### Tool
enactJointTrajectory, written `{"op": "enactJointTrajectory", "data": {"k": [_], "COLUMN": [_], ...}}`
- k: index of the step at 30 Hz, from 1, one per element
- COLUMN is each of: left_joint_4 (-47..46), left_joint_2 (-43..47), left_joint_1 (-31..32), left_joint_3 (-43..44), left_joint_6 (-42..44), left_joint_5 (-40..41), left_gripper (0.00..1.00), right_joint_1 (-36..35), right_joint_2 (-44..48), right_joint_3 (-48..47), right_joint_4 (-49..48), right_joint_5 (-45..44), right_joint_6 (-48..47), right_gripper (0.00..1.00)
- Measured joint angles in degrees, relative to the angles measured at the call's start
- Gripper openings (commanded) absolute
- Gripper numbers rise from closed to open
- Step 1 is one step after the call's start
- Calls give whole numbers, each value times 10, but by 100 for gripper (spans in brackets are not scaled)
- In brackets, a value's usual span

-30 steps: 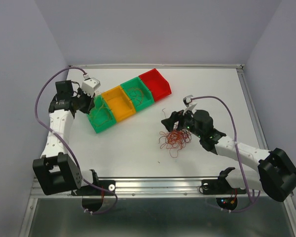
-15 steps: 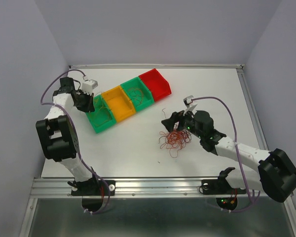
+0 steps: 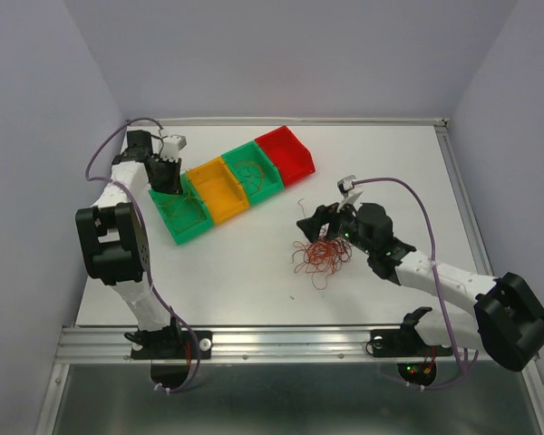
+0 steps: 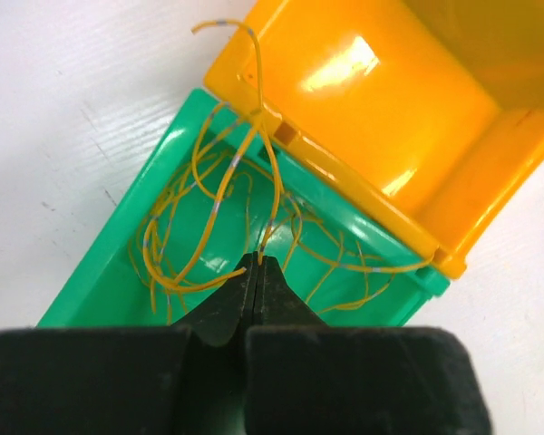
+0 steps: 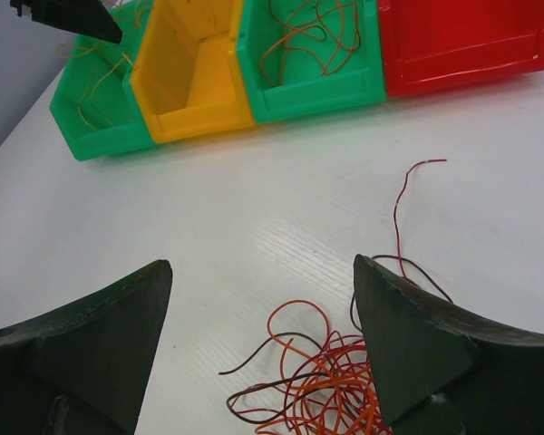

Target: Untangle the cables

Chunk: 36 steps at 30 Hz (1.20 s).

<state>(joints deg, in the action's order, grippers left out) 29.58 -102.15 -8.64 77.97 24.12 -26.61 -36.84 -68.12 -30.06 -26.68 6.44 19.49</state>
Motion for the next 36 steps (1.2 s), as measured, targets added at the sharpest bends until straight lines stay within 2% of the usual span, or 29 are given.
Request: {"op": "enactJointTrajectory", "data": {"k": [3, 6, 10, 18, 27, 31, 35, 36], "left_joint_4": [-34, -78, -87, -110, -158, -165, -169, -168], "left_joint_2": [0, 9, 13, 13, -12, -13, -13, -13], "left_joint_1": [25, 55, 83, 85, 98, 103, 103, 103], "left_joint_3": [-3, -28, -40, -76, -108, -119, -119, -119], "left_joint_6": [-64, -132, -220, -335, -368, -372, -375, -375], "left_joint_5": [57, 152, 235, 276, 286, 303, 314, 315], "left_gripper": [0, 0, 0, 0, 0, 10, 33, 33], "right_joint_1": [0, 0, 0, 0, 0, 0, 0, 0], "right_joint_2": [0, 0, 3, 7, 20, 21, 21, 20], "right_joint_3": [2, 2, 7, 17, 38, 38, 38, 38], "right_joint_4": [-4, -7, -10, -17, -23, -23, -25, -25], "right_joint_5": [0, 0, 0, 0, 0, 0, 0, 0], "right_joint_6": [0, 0, 0, 0, 0, 0, 0, 0], "right_gripper": [86, 86, 86, 86, 86, 86, 86, 86]}}
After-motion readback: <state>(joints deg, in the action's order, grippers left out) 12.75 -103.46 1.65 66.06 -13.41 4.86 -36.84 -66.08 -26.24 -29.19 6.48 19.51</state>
